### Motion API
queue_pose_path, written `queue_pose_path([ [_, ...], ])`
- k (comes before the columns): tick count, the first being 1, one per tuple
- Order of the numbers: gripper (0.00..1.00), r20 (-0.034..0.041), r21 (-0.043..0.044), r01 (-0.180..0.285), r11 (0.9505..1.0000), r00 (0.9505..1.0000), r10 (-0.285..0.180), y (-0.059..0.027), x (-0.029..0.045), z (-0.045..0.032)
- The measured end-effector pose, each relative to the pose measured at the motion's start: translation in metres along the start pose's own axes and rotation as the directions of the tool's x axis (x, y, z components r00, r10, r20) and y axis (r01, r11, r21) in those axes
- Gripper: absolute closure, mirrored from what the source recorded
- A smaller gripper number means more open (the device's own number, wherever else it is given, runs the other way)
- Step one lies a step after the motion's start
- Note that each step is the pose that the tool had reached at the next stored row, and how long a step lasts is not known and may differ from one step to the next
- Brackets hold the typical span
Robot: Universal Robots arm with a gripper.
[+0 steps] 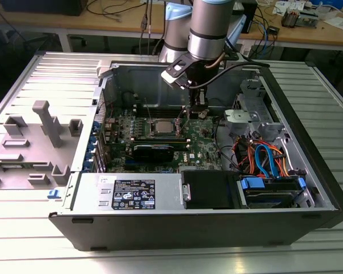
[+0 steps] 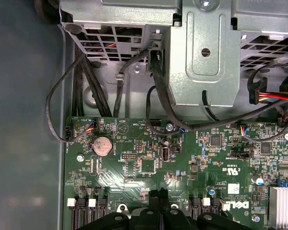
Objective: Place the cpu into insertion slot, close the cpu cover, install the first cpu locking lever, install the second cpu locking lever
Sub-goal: 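Close the cpu cover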
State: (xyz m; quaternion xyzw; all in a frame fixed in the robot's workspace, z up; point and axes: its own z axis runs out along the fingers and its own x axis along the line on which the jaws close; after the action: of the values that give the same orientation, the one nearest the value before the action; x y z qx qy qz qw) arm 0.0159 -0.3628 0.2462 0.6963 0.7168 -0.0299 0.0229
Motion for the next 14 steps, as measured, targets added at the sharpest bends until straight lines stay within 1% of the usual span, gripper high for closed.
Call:
queue_pose_path([
  [7, 0.89, 0.0000, 0.0000, 0.000, 1.0000, 1.0000, 0.000, -0.0009, 0.0000, 0.0000],
  [14, 0.89, 0.0000, 0.0000, 0.000, 1.0000, 1.0000, 0.000, -0.0043, 0.0001, 0.0000],
])
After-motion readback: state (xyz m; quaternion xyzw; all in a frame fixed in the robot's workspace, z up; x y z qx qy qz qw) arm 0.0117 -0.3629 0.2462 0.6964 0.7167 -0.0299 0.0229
